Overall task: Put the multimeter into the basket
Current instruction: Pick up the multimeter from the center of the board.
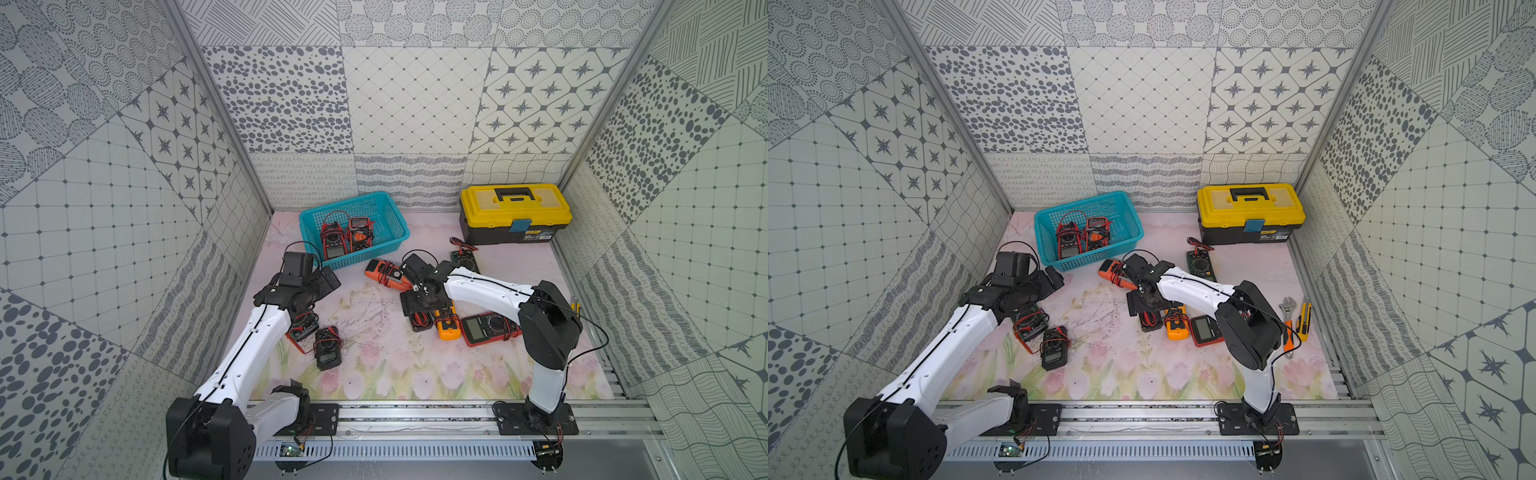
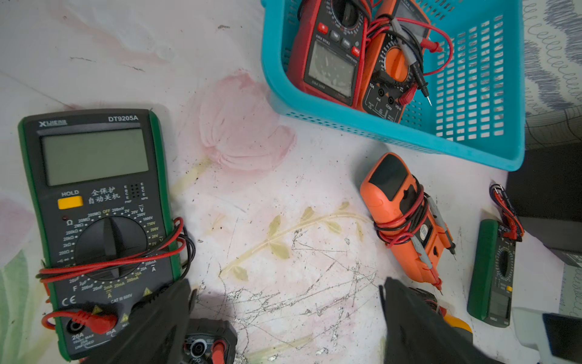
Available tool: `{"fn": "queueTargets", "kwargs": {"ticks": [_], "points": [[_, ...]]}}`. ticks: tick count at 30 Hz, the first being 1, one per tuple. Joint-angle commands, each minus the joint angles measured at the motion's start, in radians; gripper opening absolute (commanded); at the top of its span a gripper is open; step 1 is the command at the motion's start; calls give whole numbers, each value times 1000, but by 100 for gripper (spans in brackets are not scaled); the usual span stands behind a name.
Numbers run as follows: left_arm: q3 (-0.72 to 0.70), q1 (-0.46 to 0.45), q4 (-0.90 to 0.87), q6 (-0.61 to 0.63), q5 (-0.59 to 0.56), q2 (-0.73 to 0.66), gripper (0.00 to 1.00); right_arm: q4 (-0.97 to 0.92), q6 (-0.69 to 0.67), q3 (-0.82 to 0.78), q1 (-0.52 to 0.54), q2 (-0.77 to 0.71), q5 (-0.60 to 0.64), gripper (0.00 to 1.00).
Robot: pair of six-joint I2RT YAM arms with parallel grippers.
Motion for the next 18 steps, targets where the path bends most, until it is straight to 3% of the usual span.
{"fn": "queueTargets", "kwargs": {"ticks": [1,18], "points": [[-5,2,29,-10,20,2,99,3,-37,36,0,43,2,85],[-29,3,24,-8,13,-13,99,-12,-27,38,41,171,6,80]]}}
